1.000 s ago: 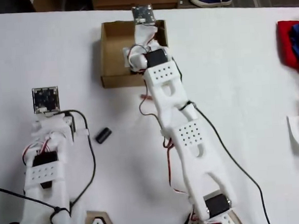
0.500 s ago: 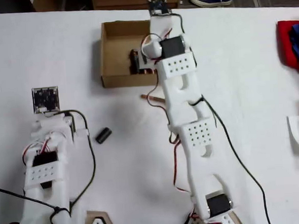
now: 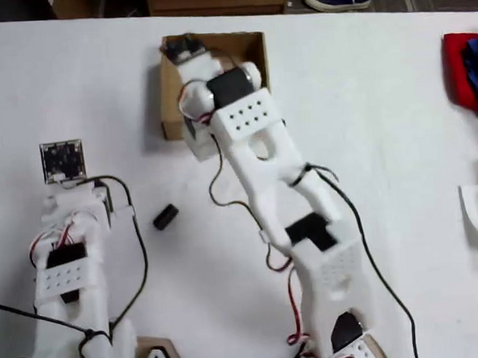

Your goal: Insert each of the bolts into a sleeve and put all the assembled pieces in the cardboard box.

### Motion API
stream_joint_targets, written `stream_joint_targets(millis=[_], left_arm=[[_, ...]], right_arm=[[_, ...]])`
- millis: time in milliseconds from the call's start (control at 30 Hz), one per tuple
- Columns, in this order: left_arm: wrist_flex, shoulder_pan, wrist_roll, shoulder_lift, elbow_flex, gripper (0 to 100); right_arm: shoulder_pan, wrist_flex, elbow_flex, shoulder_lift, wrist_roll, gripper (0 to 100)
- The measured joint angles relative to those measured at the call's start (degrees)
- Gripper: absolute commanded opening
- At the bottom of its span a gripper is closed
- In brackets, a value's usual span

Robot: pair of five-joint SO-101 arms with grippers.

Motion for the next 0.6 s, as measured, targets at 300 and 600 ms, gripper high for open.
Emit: stream_joint_targets(millis=[300,600], left_arm=[[11.16,-15.38,0.00,0.00,-10.81,14],[13.45,-31.30,0.00,0.00,-14.77,14]], right_arm=[[-4.84,-12.66,13.89,1.76,-10.81,10.9],[-14.59,-12.04,7.21,8.00,-33.93,19.1]])
